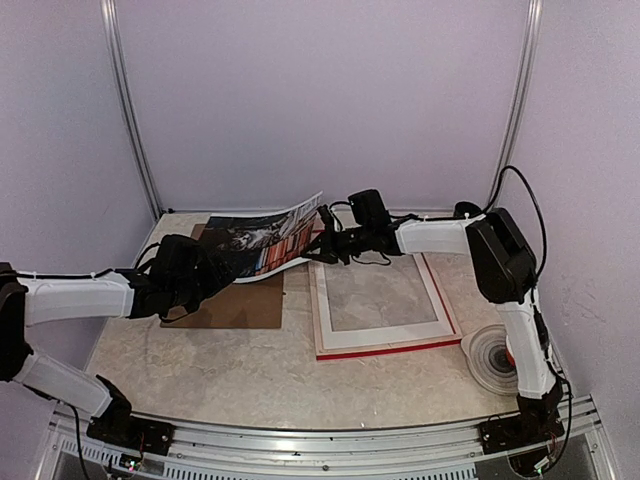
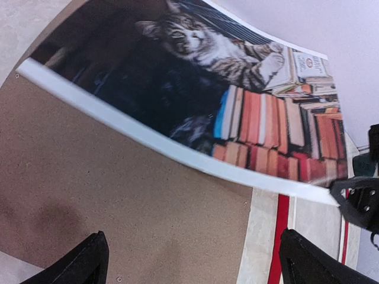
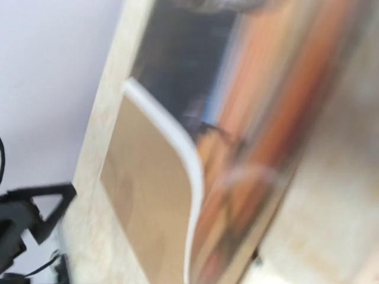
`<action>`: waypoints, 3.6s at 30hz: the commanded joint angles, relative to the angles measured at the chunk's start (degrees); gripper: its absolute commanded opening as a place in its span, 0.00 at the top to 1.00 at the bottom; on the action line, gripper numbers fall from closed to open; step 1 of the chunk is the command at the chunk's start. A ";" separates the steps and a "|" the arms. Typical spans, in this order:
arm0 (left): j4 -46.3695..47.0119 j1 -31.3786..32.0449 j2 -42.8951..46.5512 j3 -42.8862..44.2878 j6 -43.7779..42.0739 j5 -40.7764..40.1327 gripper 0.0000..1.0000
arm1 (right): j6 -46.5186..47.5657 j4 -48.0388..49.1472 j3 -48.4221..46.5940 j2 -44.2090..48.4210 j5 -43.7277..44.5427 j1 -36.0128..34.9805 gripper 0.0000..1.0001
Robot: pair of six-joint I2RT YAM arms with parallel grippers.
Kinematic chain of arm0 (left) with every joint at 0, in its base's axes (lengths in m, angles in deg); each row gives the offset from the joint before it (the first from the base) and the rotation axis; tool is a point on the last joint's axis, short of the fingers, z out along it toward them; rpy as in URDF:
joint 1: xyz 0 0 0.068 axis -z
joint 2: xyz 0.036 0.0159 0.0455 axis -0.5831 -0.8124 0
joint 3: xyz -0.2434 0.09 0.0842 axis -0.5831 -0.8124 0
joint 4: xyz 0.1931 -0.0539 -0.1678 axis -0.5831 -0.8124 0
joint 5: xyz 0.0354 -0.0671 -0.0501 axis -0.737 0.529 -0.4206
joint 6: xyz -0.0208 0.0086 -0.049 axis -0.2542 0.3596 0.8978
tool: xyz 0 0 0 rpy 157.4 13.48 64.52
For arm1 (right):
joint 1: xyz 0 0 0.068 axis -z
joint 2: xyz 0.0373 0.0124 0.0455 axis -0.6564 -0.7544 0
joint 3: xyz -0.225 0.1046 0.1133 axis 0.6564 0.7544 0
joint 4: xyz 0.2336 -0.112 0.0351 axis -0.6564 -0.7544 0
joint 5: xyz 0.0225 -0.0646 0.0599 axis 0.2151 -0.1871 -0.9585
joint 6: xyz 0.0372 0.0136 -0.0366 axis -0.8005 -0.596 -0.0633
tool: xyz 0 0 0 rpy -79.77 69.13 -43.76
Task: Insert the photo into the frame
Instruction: Adjust the photo on the mat board, then pick up the photo from the mat board.
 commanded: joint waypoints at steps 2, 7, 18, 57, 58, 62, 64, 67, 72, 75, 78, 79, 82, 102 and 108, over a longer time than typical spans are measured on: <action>-1.53 0.62 1.27 -0.71 -0.74 -0.61 0.01 | 21.69 -8.32 -3.45 11.71 6.67 1.90 1.00; -1.86 0.75 2.17 -0.65 -1.01 -0.66 0.01 | 34.24 -12.82 -1.50 22.10 16.42 2.90 1.00; -0.28 1.06 4.73 -2.85 -0.88 -1.68 0.01 | 62.98 -27.36 0.75 35.75 39.40 -7.34 1.00; 5.39 -5.90 7.14 -9.61 -0.18 -1.06 0.01 | 71.22 -42.07 0.18 11.86 61.75 -39.20 0.37; 5.31 -5.63 7.23 -9.43 -0.20 -1.00 0.01 | 68.81 -42.63 0.58 13.05 61.61 -38.84 0.32; 5.69 -3.82 7.38 -9.01 -0.74 -1.26 0.01 | 58.94 -43.90 5.49 18.20 53.60 -38.20 0.25; 6.00 -3.09 7.05 -8.82 -1.02 -1.00 0.01 | 54.13 -42.44 9.52 21.64 49.37 -38.21 0.24; 6.14 -2.17 5.87 -7.80 -1.80 -0.81 0.01 | 49.16 -39.06 15.41 28.31 41.45 -38.27 0.23; 6.22 -1.02 1.75 -2.10 -4.81 0.76 0.01 | 37.01 -32.59 23.76 42.32 36.81 -36.43 0.08; 3.72 0.29 -4.50 4.29 -7.65 2.68 0.01 | 27.41 -31.47 27.70 48.57 35.07 -31.15 0.07; 2.65 4.56 -8.94 7.75 -10.69 0.11 0.01 | 17.81 -28.42 33.41 53.55 33.99 -26.21 0.08; 2.78 6.49 -9.45 8.09 -12.17 -0.95 0.01 | 14.37 -27.03 35.61 55.04 33.36 -24.50 0.08; 2.21 14.20 -9.20 8.13 -17.68 -7.17 0.01 | 7.06 -21.04 43.07 59.07 30.33 -19.94 0.08; 13.37 50.30 -10.51 1.94 -65.33 -40.88 0.01 | 16.83 -18.63 41.87 57.72 23.33 -11.76 0.07; 10.90 56.07 -18.49 5.35 -71.52 -43.59 0.01 | 18.37 -17.56 45.31 61.28 21.28 -8.54 0.07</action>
